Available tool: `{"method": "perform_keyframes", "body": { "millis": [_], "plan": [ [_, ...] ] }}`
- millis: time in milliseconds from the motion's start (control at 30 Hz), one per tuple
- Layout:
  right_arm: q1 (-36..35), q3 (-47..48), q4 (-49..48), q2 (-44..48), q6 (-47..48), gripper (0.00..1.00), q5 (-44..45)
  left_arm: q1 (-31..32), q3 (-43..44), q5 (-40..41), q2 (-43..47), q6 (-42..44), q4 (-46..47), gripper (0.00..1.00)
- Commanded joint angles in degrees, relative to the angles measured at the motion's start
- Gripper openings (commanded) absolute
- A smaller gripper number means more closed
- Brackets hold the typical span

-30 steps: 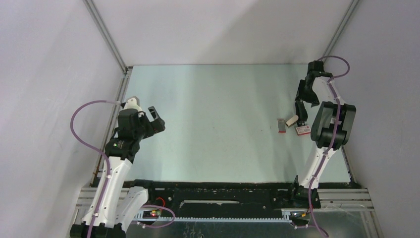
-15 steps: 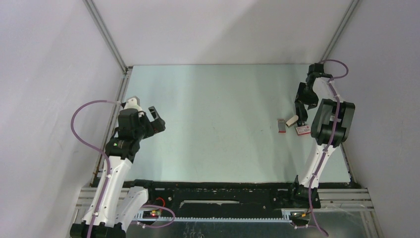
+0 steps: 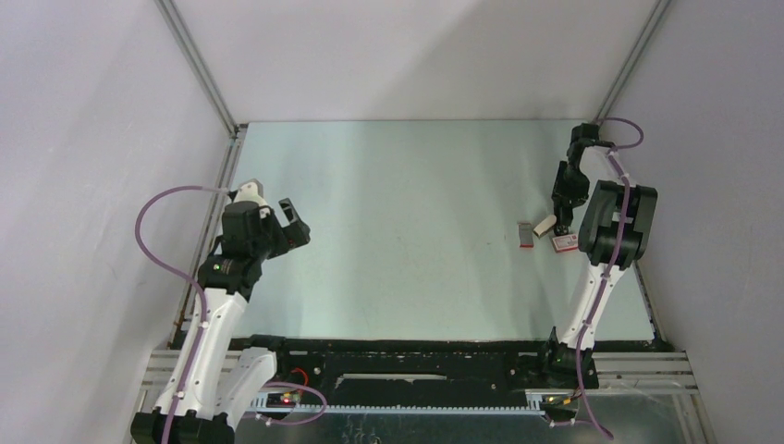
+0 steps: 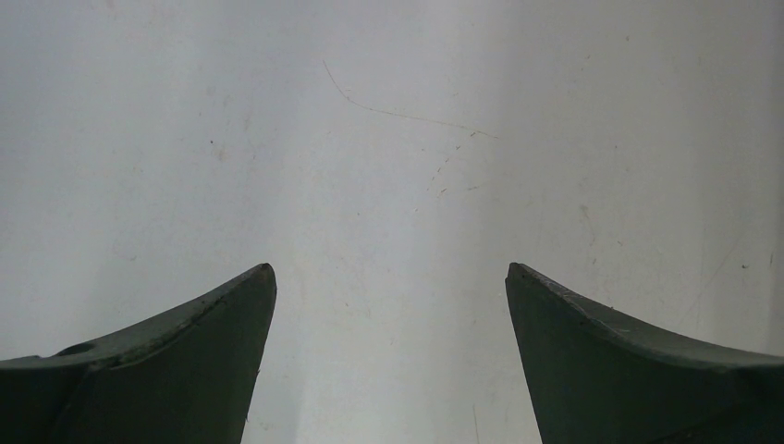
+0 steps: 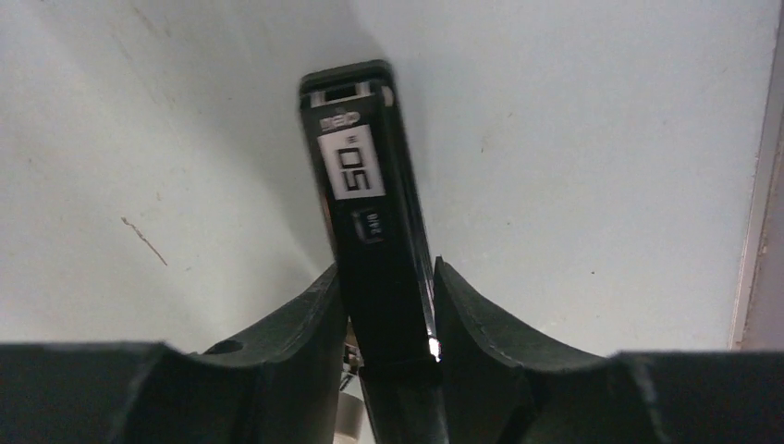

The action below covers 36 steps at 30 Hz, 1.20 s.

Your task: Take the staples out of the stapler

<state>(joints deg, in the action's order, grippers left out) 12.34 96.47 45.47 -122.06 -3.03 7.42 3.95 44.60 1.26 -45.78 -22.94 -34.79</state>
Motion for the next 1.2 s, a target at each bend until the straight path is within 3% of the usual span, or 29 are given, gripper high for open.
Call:
{"method": "perform_keyframes", "body": {
  "millis": [0, 233, 533, 667, 933, 1067, 1167],
  "plan": [
    [0.05, 2.93, -1.06, 0.17, -0.65, 0.43, 0.42, -0.60, 2.49, -0.49, 0.70, 0.35, 1.65, 1.00],
    [-0.68, 3.04, -2.93, 2.94, -0.97, 0.32, 3.03, -0.61, 2.43, 0.41, 1.26, 0.35, 1.46, 1.00],
    [-3.20, 5.45, -4.94, 8.40, -0.30, 0.00, 17.33, -0.69, 2.53, 0.59, 1.05, 0.44, 1.38, 1.00],
    [-6.54, 3.69, -9.52, 12.84, 2.10, 0.00, 23.61, -0.68, 2.60, 0.80, 1.15, 0.44, 1.15, 1.00],
    [-20.72, 2.69, -18.18, 19.10, 6.41, 0.00, 27.96, -0.85, 2.60, 1.04, 1.18, 0.44, 1.08, 1.00],
    [-25.79, 6.92, -15.97, 18.88, 4.42, 0.00, 26.07, -0.87, 2.60, 0.94, 1.20, 0.44, 1.00, 1.00],
    [-28.20, 9.36, -12.74, 19.50, -0.14, 0.00, 19.03, -0.91, 2.60, 0.90, 1.24, 0.44, 1.03, 1.00]
  ]
}}
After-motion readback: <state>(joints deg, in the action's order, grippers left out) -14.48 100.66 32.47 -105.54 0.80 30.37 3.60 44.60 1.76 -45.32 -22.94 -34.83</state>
